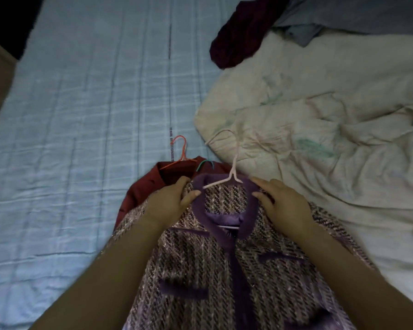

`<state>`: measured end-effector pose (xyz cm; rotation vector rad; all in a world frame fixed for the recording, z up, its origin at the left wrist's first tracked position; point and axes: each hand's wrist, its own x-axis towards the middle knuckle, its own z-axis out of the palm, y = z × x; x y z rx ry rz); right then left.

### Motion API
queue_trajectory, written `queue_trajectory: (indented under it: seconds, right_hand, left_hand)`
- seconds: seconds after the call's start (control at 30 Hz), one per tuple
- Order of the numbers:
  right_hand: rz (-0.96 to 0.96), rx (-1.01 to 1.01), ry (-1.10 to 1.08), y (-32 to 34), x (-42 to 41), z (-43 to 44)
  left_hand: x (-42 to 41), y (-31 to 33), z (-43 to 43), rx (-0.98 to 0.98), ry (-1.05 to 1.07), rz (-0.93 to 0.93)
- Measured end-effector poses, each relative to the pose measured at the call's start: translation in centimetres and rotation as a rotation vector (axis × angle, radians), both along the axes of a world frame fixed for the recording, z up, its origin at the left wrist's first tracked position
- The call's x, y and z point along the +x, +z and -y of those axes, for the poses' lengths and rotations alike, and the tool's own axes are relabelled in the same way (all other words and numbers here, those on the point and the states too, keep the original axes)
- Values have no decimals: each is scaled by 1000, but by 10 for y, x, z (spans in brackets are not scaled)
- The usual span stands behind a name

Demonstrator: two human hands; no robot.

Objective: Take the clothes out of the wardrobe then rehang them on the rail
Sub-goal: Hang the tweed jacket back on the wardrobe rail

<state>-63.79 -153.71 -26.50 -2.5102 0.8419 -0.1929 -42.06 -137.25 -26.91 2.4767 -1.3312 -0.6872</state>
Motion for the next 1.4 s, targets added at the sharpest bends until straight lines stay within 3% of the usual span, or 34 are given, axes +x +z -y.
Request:
queue_trajectory:
  seconds: [0.2, 0.4, 0.7, 1.0, 1.4]
  right_hand:
    - [217, -158, 58, 82, -10, -111]
    - [383, -281, 208, 144, 8, -249]
    - [533, -247, 662, 184, 97, -495]
    - [627, -68, 1096, 171, 218, -704]
    - [655, 157, 1351, 174, 465, -951]
  left_hand:
    - [-31, 97, -123, -348, 175, 245]
    - [-53, 163, -290, -529, 400, 354]
    - [-66, 181, -585, -503, 872, 458]
    - [-47, 182, -800, -392, 1198, 647]
    - [149, 198, -1028, -223, 1348, 641]
